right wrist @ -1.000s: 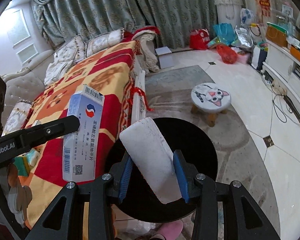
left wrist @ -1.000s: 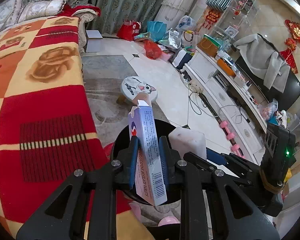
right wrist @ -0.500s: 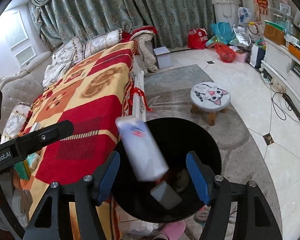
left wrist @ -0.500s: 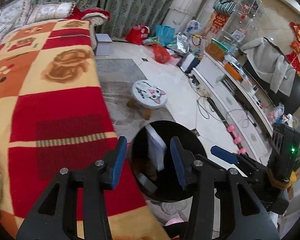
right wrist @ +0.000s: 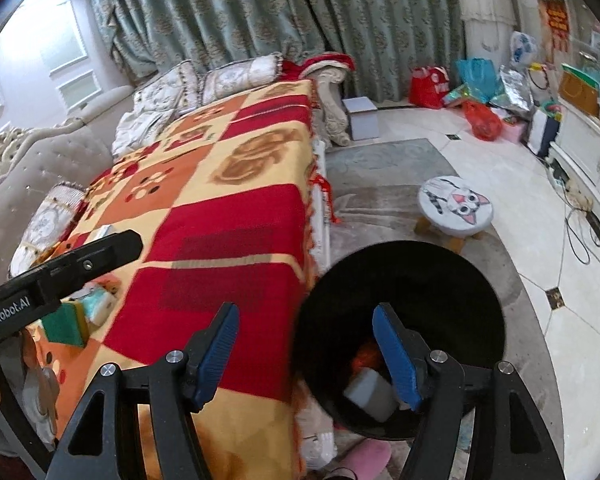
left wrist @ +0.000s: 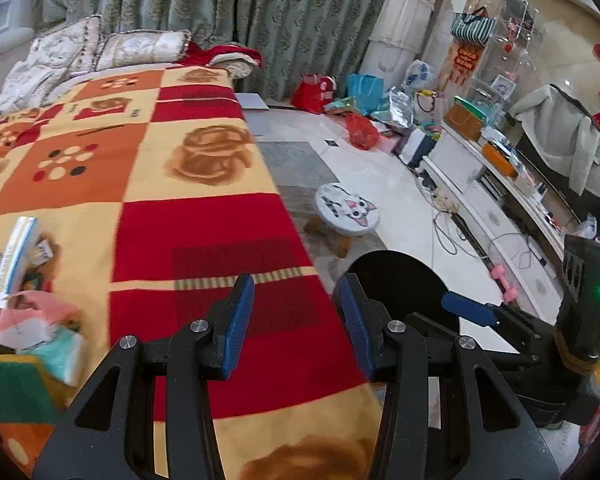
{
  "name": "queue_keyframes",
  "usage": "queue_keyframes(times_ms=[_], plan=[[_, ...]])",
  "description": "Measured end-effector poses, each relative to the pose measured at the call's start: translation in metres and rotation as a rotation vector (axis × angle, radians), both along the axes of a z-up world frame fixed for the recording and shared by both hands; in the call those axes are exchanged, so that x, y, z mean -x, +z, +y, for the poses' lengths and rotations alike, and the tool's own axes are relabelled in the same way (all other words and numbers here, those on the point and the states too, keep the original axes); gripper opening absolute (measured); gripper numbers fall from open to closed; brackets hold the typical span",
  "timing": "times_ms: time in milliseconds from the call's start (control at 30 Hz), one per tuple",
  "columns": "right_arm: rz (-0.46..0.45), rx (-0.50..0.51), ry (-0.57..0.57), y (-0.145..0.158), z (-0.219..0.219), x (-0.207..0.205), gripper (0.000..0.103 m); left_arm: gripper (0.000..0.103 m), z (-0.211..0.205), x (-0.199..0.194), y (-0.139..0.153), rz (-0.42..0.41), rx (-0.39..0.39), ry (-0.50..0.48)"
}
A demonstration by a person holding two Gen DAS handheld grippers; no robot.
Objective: Collect trash
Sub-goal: 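Open both grippers to drop the foam block and box into the bin, then move both open grippers back over the trash pile on the bed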
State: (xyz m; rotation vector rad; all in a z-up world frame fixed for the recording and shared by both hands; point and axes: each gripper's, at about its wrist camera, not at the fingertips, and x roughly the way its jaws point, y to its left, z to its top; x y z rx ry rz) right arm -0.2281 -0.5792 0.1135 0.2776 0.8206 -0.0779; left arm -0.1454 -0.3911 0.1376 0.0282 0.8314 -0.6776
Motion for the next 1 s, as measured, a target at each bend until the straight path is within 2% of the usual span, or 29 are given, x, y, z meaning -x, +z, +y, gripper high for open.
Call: queue_keyframes(times_ms=[1000], plan=[[-0.019, -0.001, 0.299, 0.014, 0.182, -0.064, 0.073, 0.043, 0.182, -0.004, 0.013, -0.101, -0.082, 0.281]])
